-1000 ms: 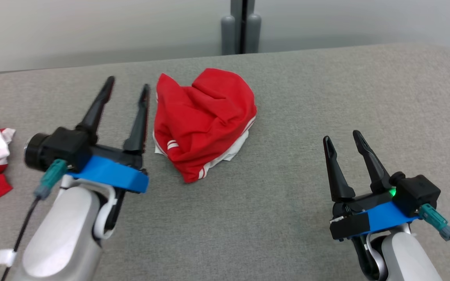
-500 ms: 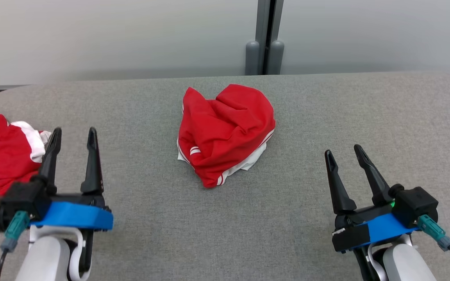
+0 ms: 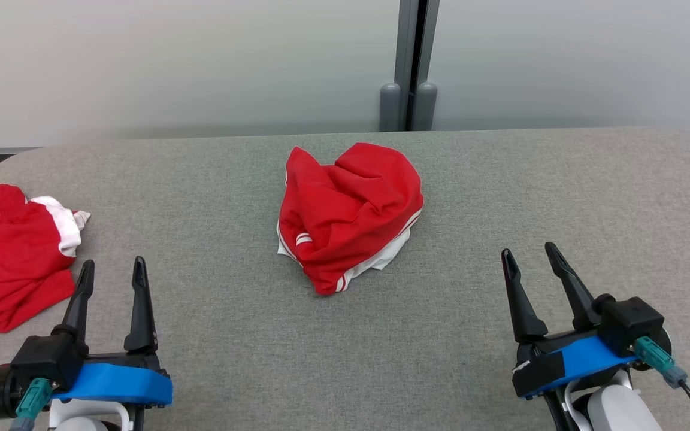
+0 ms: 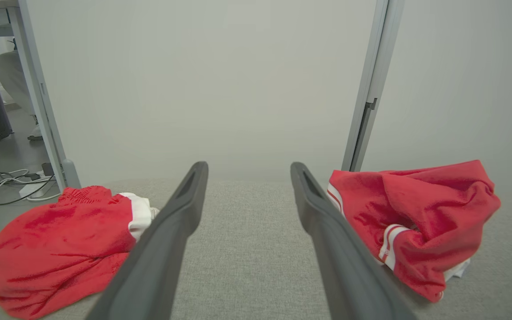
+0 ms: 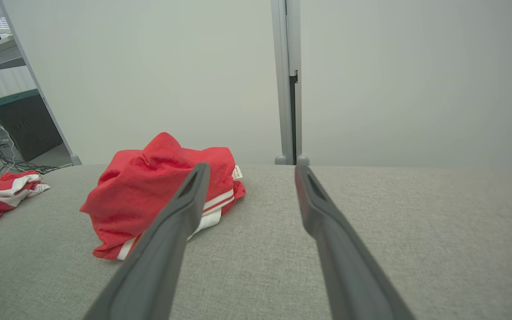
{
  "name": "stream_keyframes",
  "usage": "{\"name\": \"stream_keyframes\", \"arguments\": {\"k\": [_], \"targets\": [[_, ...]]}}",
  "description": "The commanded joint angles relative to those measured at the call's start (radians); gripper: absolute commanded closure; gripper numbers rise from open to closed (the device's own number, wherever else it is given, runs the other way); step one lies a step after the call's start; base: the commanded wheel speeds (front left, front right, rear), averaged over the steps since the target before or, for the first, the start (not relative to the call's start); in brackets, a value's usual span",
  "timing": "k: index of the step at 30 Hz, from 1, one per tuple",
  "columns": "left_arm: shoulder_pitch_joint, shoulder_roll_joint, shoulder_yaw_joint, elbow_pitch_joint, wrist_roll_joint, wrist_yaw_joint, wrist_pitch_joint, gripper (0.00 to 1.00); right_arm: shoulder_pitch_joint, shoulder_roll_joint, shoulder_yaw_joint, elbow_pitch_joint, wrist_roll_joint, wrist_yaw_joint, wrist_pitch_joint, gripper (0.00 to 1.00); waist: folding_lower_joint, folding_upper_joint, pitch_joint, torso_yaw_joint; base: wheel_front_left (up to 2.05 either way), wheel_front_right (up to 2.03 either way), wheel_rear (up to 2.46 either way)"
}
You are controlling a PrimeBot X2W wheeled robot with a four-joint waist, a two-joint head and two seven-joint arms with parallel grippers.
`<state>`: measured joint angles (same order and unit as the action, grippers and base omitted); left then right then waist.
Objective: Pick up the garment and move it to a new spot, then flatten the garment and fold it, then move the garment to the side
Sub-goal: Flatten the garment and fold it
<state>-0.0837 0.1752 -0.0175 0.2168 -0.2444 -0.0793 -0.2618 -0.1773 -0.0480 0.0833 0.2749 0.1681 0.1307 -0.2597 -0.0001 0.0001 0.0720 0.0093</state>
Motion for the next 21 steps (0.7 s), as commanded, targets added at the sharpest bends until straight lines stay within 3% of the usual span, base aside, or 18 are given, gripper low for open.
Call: {"name": "stream_keyframes", "arguments": {"k": [1,21], "targets": [[0.004,-0.004,0.005,0.0,0.008,-0.003,-0.005,0.0,-0.011,-0.004,-0.003,0.009,-0.004,0.0,-0.004,0.0,0.0001,-0.0001,0.0,0.001,0.0,0.0,0.0],[-0.004,-0.05,0.07,0.036,0.069,-0.041,-0.005,0.0,-0.059,-0.004,0.001,0.097,0.004,0.0,-0.006,0.0,0.0001,-0.0001,-0.009,0.005,0.0,0.0,0.0]]}}
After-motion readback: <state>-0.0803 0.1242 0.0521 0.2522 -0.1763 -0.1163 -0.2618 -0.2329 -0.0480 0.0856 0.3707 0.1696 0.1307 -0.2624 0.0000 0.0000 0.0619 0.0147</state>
